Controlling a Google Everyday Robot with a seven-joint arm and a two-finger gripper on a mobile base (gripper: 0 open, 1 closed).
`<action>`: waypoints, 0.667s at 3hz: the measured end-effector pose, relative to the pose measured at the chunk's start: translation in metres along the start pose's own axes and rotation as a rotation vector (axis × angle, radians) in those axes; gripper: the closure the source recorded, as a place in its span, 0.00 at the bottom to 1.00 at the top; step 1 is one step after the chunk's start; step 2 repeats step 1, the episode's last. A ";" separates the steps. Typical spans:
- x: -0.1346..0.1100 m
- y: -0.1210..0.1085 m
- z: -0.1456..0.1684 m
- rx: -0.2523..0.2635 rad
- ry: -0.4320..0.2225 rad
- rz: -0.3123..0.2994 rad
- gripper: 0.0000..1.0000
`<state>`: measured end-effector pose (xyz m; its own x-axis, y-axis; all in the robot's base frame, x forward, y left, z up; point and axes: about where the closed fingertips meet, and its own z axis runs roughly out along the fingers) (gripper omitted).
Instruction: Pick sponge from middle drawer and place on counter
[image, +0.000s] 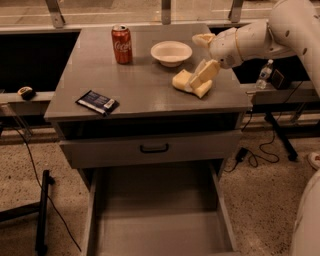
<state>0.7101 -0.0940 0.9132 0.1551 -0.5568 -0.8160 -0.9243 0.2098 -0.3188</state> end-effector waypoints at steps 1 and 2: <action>-0.028 0.010 -0.050 0.084 0.034 -0.053 0.00; -0.028 0.010 -0.050 0.084 0.034 -0.053 0.00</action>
Offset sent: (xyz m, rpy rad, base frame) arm 0.0000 0.0000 0.0000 0.0000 0.0000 0.0000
